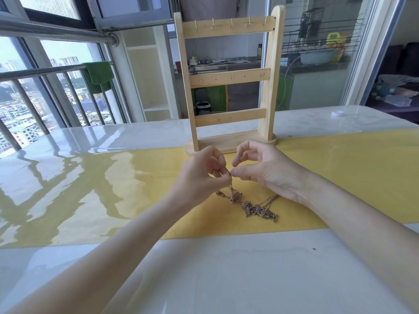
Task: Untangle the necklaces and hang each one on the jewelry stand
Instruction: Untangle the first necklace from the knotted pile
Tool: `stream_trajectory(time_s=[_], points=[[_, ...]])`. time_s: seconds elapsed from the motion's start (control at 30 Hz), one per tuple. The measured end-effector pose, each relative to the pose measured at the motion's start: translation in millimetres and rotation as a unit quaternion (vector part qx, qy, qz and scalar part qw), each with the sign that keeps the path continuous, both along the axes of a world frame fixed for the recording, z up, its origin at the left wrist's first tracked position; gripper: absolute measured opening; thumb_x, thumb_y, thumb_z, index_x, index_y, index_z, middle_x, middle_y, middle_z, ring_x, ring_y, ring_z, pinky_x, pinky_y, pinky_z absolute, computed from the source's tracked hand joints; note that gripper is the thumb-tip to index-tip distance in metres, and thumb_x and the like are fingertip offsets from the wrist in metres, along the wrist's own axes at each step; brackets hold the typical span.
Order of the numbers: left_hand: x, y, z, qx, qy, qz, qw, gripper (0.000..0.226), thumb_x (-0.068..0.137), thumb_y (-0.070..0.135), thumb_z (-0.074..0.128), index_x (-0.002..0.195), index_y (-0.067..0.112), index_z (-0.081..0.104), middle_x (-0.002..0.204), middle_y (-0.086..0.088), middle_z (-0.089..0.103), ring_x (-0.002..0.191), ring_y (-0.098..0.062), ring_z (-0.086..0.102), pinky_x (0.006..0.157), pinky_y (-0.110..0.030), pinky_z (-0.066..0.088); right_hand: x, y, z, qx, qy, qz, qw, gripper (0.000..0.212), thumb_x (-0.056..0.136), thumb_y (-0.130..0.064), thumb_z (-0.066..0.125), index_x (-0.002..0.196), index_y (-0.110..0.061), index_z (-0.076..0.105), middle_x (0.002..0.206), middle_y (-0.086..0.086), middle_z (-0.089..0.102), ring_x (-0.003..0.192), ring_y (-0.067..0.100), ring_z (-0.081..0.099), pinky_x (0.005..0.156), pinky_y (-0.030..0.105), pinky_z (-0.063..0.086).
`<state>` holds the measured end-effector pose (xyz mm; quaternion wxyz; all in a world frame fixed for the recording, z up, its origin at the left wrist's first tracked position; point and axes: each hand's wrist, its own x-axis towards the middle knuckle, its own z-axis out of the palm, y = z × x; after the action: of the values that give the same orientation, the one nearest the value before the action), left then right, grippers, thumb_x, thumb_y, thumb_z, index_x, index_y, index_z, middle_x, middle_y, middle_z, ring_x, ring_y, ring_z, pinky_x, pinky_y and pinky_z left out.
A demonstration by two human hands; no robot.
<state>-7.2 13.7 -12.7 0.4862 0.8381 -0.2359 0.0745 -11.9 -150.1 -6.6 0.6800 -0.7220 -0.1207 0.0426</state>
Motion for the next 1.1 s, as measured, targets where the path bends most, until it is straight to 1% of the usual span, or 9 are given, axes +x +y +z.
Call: stream_trajectory(time_s=[0.07,0.13,0.37,0.5,0.63,0.73,0.83,0.97,1.1], points=[[1.7,1.0,0.9,-0.069,0.078,-0.005,0.995,0.022,0.08,-0.001,0.066,0.077,0.013,0.05,0.063,0.005,0.061,0.056,-0.004,0.048,0.057,-0.017,0.043,0.0,-1.0,0.5,-0.011,-0.011,-0.004,1.0,0.028,0.078,0.008,0.069,0.085,-0.013,0.052,0.085,0.006,0.065,0.081,0.018,0.059,0.076,0.031,0.048],[3.2,1.3,-0.4,-0.105,0.11,-0.006,0.988,0.021,0.082,-0.001,0.066,0.078,0.012,0.05,0.065,0.002,0.06,0.055,-0.005,0.05,0.056,-0.016,0.045,0.4,-1.9,0.6,-0.019,-0.016,-0.008,1.0,0.027,0.078,0.007,0.069,0.085,-0.013,0.051,0.083,0.007,0.069,0.08,0.018,0.06,0.075,0.032,0.047],[0.3,-0.7,-4.4,-0.077,0.002,-0.004,0.997,0.025,0.077,-0.004,0.066,0.078,0.014,0.048,0.078,-0.006,0.061,0.062,-0.005,0.044,0.059,-0.016,0.039,-0.2,-1.8,0.2,-0.011,0.022,-0.006,1.0,0.028,0.078,0.008,0.068,0.085,-0.011,0.049,0.077,0.009,0.065,0.067,0.014,0.056,0.062,0.021,0.047],[-2.9,-2.0,-3.0,-0.072,0.001,-0.029,0.997,0.024,0.08,-0.007,0.06,0.078,0.013,0.049,0.074,-0.001,0.056,0.062,-0.006,0.044,0.059,-0.016,0.039,-1.2,-2.2,2.1,0.019,0.07,0.039,0.997,0.027,0.081,0.009,0.064,0.093,-0.009,0.048,0.077,0.01,0.062,0.065,0.014,0.056,0.063,0.022,0.046],[-1.9,-1.6,-2.2,-0.121,0.139,-0.032,0.982,0.02,0.088,-0.004,0.056,0.08,0.013,0.05,0.07,0.0,0.057,0.062,-0.011,0.05,0.063,-0.02,0.044,-3.4,-4.4,5.9,-0.059,0.029,0.05,0.997,0.027,0.081,0.006,0.066,0.094,-0.01,0.049,0.075,0.002,0.064,0.069,0.014,0.056,0.063,0.019,0.046],[0.8,-1.2,-0.5,-0.224,0.265,-0.045,0.937,0.018,0.088,-0.003,0.058,0.084,0.012,0.05,0.067,-0.002,0.056,0.06,-0.014,0.047,0.06,-0.02,0.047,-3.4,-3.4,9.2,-0.107,-0.015,0.042,0.993,0.027,0.08,0.004,0.068,0.091,-0.013,0.049,0.074,-0.001,0.063,0.07,0.012,0.054,0.064,0.019,0.044],[-0.4,-2.7,2.8,-0.292,0.323,-0.057,0.898,0.015,0.089,-0.002,0.057,0.081,0.009,0.051,0.063,-0.001,0.049,0.055,-0.011,0.043,0.053,-0.017,0.046,-3.0,-1.2,9.6,-0.11,-0.031,0.033,0.993,0.025,0.081,0.004,0.065,0.09,-0.014,0.049,0.071,-0.001,0.058,0.07,0.014,0.049,0.064,0.021,0.042],[-3.3,-4.7,-0.8,-0.206,0.284,-0.05,0.935,0.015,0.09,0.0,0.057,0.081,0.01,0.05,0.069,-0.002,0.053,0.052,-0.011,0.044,0.058,-0.02,0.045,-2.6,1.5,5.8,-0.006,0.005,0.018,1.0,0.027,0.082,0.013,0.055,0.088,-0.012,0.046,0.065,0.001,0.049,0.063,0.014,0.041,0.058,0.022,0.035],[-4.9,-10.3,-4.0,-0.057,0.144,-0.02,0.988,0.018,0.087,-0.001,0.055,0.079,0.014,0.048,0.059,0.008,0.054,0.048,-0.004,0.048,0.059,-0.019,0.044,-3.2,7.4,3.2,0.004,-0.008,0.001,1.0,0.029,0.082,0.015,0.052,0.084,-0.013,0.043,0.066,0.003,0.046,0.058,0.012,0.037,0.055,0.02,0.034]])
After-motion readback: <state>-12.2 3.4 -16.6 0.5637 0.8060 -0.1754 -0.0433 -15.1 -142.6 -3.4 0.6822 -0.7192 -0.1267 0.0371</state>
